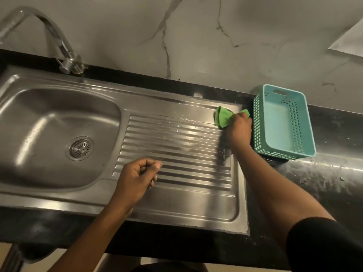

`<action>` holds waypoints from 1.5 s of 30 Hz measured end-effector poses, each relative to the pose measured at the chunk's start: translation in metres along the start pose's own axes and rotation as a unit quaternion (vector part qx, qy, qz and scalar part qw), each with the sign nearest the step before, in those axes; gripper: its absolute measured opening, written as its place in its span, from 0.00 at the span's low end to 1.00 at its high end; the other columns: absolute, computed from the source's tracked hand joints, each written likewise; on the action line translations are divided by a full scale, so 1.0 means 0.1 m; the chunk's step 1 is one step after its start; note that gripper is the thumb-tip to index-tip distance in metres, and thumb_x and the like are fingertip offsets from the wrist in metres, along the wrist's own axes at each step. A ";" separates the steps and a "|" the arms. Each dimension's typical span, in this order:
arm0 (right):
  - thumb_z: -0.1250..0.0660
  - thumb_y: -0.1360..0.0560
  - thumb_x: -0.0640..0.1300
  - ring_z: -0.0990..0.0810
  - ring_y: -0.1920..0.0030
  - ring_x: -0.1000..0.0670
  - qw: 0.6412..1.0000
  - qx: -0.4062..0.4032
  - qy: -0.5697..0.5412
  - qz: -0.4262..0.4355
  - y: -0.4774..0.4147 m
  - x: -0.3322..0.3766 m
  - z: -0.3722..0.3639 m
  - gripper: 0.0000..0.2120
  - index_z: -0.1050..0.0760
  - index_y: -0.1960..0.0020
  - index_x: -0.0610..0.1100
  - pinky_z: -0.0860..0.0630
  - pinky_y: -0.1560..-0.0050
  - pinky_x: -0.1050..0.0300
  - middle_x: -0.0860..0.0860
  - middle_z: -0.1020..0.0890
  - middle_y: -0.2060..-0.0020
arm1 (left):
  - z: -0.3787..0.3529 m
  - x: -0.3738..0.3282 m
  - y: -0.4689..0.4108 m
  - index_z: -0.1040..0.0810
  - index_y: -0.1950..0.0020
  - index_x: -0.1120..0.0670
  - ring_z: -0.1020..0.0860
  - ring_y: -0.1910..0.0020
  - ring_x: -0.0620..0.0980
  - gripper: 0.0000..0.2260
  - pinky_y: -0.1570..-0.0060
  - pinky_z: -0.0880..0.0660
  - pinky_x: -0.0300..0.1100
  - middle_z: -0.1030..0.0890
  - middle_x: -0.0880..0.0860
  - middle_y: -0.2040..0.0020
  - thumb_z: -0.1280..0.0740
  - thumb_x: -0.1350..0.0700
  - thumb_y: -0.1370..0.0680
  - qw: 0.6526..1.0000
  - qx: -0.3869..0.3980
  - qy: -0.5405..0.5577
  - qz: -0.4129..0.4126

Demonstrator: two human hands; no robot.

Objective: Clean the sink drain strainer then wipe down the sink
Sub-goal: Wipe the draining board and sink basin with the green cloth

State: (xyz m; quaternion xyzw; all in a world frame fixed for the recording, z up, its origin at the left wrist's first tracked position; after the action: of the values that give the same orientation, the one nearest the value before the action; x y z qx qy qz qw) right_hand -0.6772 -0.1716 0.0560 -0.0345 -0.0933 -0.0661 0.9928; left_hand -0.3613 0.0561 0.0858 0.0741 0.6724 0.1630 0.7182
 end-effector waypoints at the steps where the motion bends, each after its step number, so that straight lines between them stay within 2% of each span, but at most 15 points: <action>1: 0.39 0.26 0.29 0.26 0.46 0.37 1.000 -0.006 -0.014 -0.020 -0.05 0.02 -0.03 0.13 0.22 0.45 0.36 0.28 0.45 0.47 0.38 0.23 0.43 | 0.03 0.02 0.01 0.12 0.50 0.46 0.20 0.67 0.45 0.04 0.64 0.21 0.38 0.16 0.52 0.64 0.28 0.51 0.19 1.000 -0.006 -0.001 0.002; 6: 0.38 0.25 0.32 0.29 0.36 0.35 0.996 0.014 -0.041 -0.076 -0.33 0.09 -0.06 0.19 0.29 0.34 0.39 0.33 0.33 0.43 0.38 0.27 0.35 | 0.22 0.03 0.00 0.12 0.51 0.47 0.21 0.68 0.45 0.05 0.66 0.22 0.36 0.18 0.52 0.66 0.28 0.53 0.19 1.000 -0.026 0.003 0.001; 10: 0.41 0.19 0.37 0.30 0.33 0.34 0.988 0.037 -0.074 -0.132 -0.57 0.42 -0.07 0.17 0.31 0.31 0.42 0.32 0.34 0.42 0.40 0.28 0.33 | 0.39 0.00 0.01 0.11 0.52 0.46 0.20 0.68 0.46 0.06 0.66 0.21 0.37 0.17 0.54 0.65 0.28 0.55 0.19 0.999 -0.045 0.020 0.004; 13: 0.40 0.20 0.36 0.30 0.35 0.35 0.992 0.042 -0.086 -0.077 -0.53 0.88 -0.17 0.18 0.30 0.31 0.43 0.32 0.36 0.46 0.40 0.28 0.33 | 0.50 -0.02 0.04 0.11 0.52 0.47 0.21 0.68 0.47 0.06 0.66 0.21 0.38 0.17 0.54 0.66 0.28 0.55 0.20 0.998 -0.046 0.033 0.002; 16: 0.40 0.23 0.31 0.31 0.32 0.34 0.991 0.073 -0.111 0.016 -0.34 1.59 -0.33 0.22 0.27 0.31 0.43 0.29 0.33 0.43 0.39 0.28 0.32 | 0.59 0.00 0.06 0.11 0.52 0.48 0.21 0.69 0.47 0.07 0.67 0.21 0.37 0.17 0.55 0.66 0.28 0.57 0.20 0.998 -0.047 0.031 0.005; 19: 0.34 0.23 0.32 0.30 0.32 0.36 0.973 0.142 -0.113 0.143 -0.09 2.53 -0.50 0.25 0.26 0.29 0.46 0.28 0.31 0.41 0.42 0.27 0.33 | 0.71 0.01 0.06 0.11 0.52 0.48 0.20 0.68 0.48 0.07 0.66 0.21 0.38 0.17 0.55 0.66 0.28 0.57 0.20 0.998 -0.049 0.027 0.007; 22: 0.31 0.22 0.35 0.28 0.32 0.37 0.963 0.166 -0.096 0.188 -0.01 3.02 -0.58 0.23 0.24 0.29 0.47 0.23 0.35 0.40 0.42 0.24 0.35 | 0.84 0.00 0.04 0.11 0.52 0.47 0.20 0.68 0.47 0.07 0.66 0.21 0.38 0.16 0.55 0.66 0.28 0.56 0.20 0.998 -0.049 0.025 0.004; 26: 0.31 0.23 0.37 0.18 0.46 0.42 0.970 0.136 -0.090 0.181 -0.07 2.56 -0.49 0.12 0.18 0.41 0.44 0.19 0.45 0.48 0.45 0.16 0.48 | 0.93 -0.03 -0.01 0.11 0.53 0.48 0.20 0.68 0.46 0.08 0.66 0.21 0.37 0.17 0.54 0.66 0.28 0.58 0.19 0.998 -0.043 0.030 0.016; 29: 0.32 0.25 0.38 0.16 0.56 0.41 0.990 0.096 -0.059 0.090 -0.13 1.66 -0.32 0.06 0.17 0.51 0.43 0.27 0.60 0.56 0.46 0.18 0.60 | 0.98 -0.06 -0.05 0.11 0.53 0.50 0.21 0.69 0.47 0.08 0.66 0.21 0.38 0.17 0.56 0.66 0.29 0.60 0.19 0.998 -0.029 0.037 0.034; 31: 0.33 0.24 0.39 0.16 0.55 0.38 0.997 0.072 -0.015 0.024 -0.16 0.95 -0.13 0.06 0.17 0.54 0.41 0.30 0.61 0.55 0.42 0.17 0.60 | 1.01 -0.09 -0.07 0.11 0.53 0.52 0.21 0.68 0.48 0.08 0.65 0.21 0.38 0.17 0.58 0.65 0.29 0.60 0.19 0.999 -0.012 0.035 0.039; 34: 0.36 0.22 0.43 0.21 0.47 0.36 0.997 0.039 0.053 -0.026 -0.14 0.35 0.09 0.09 0.18 0.48 0.44 0.28 0.57 0.50 0.39 0.17 0.53 | 1.11 -0.12 -0.11 0.11 0.52 0.53 0.20 0.67 0.49 0.07 0.65 0.21 0.38 0.16 0.60 0.64 0.29 0.60 0.19 0.999 0.005 0.026 0.043; 36: 0.37 0.22 0.40 0.25 0.42 0.35 0.996 0.030 0.084 -0.031 -0.08 0.44 0.01 0.12 0.20 0.41 0.42 0.25 0.50 0.44 0.39 0.19 0.46 | 1.20 -0.12 -0.13 0.11 0.52 0.52 0.19 0.67 0.49 0.07 0.64 0.20 0.39 0.16 0.60 0.63 0.29 0.60 0.19 0.999 0.008 0.017 0.044; 39: 0.34 0.24 0.41 0.28 0.36 0.35 0.995 0.011 0.038 -0.096 -0.01 0.88 -0.17 0.20 0.26 0.32 0.41 0.28 0.35 0.42 0.39 0.24 0.38 | 1.34 -0.11 -0.16 0.11 0.52 0.48 0.18 0.66 0.49 0.08 0.62 0.19 0.40 0.15 0.59 0.63 0.29 0.59 0.19 0.999 0.007 0.017 0.039; 41: 0.35 0.23 0.40 0.28 0.34 0.37 0.996 0.021 0.006 -0.091 0.00 1.30 -0.26 0.20 0.26 0.31 0.42 0.28 0.33 0.43 0.41 0.23 0.37 | 1.41 -0.10 -0.16 0.11 0.53 0.47 0.19 0.67 0.48 0.09 0.63 0.20 0.39 0.15 0.59 0.63 0.29 0.59 0.19 0.999 0.010 0.010 0.034; 45: 0.34 0.20 0.40 0.24 0.37 0.39 0.999 0.041 -0.035 -0.002 0.06 2.40 -0.40 0.13 0.20 0.37 0.41 0.23 0.37 0.44 0.42 0.19 0.40 | 1.46 -0.05 -0.15 0.12 0.54 0.48 0.20 0.68 0.48 0.10 0.65 0.21 0.39 0.16 0.60 0.65 0.29 0.61 0.19 0.999 0.009 0.008 0.037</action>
State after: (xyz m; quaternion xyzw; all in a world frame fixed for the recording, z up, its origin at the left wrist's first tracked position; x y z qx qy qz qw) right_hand -0.4352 -0.1989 0.0617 0.0039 -0.1304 -0.0630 0.9894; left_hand -0.2146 0.0565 0.0983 0.1042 0.6764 0.1841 0.7055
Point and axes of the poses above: each hand's wrist, its own y-axis away from the middle knuckle, its own z-axis out of the back of the hand, x = y × z, the point moved 3 cm from there along -y, towards the middle knuckle
